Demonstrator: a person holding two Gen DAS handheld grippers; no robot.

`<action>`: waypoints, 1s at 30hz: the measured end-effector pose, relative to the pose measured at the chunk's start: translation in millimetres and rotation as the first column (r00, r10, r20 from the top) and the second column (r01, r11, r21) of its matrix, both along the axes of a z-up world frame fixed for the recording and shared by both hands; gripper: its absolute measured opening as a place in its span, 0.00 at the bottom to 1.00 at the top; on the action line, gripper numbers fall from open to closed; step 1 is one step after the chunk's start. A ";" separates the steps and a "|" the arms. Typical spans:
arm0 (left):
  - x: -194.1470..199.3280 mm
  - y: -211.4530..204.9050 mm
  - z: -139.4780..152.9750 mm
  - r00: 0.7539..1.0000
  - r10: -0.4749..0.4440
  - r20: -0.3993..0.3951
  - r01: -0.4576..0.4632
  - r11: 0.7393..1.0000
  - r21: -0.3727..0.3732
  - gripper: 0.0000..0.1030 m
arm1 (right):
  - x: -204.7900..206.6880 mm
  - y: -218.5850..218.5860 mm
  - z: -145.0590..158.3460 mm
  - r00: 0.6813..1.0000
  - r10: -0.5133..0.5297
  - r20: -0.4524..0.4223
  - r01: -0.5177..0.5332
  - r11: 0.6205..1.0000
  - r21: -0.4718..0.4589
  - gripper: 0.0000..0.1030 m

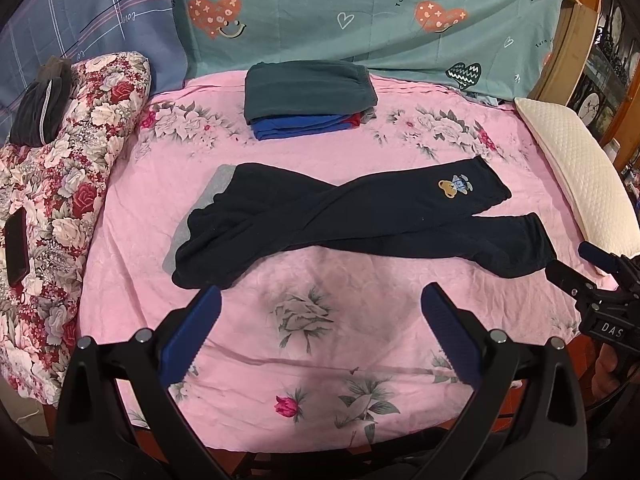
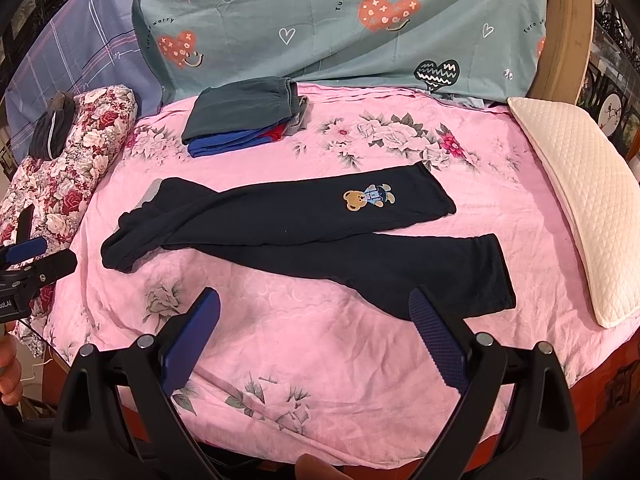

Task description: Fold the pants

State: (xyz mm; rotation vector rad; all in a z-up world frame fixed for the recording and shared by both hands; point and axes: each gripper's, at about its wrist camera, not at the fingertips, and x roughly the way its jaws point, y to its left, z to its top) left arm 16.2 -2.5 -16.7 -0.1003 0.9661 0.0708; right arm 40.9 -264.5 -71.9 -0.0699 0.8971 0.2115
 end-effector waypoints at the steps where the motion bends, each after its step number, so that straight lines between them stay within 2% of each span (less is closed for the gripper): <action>1: -0.2 0.2 -0.1 1.000 -0.001 0.000 0.001 1.000 0.000 0.98 | 0.6 -0.1 -0.2 1.000 -0.001 0.000 0.001 1.000 0.001 0.93; 30: 15.7 0.4 -4.4 1.000 -0.003 -0.013 0.004 1.000 0.009 0.98 | 19.3 5.6 -3.9 1.000 0.009 -0.018 -0.009 1.000 -0.004 0.93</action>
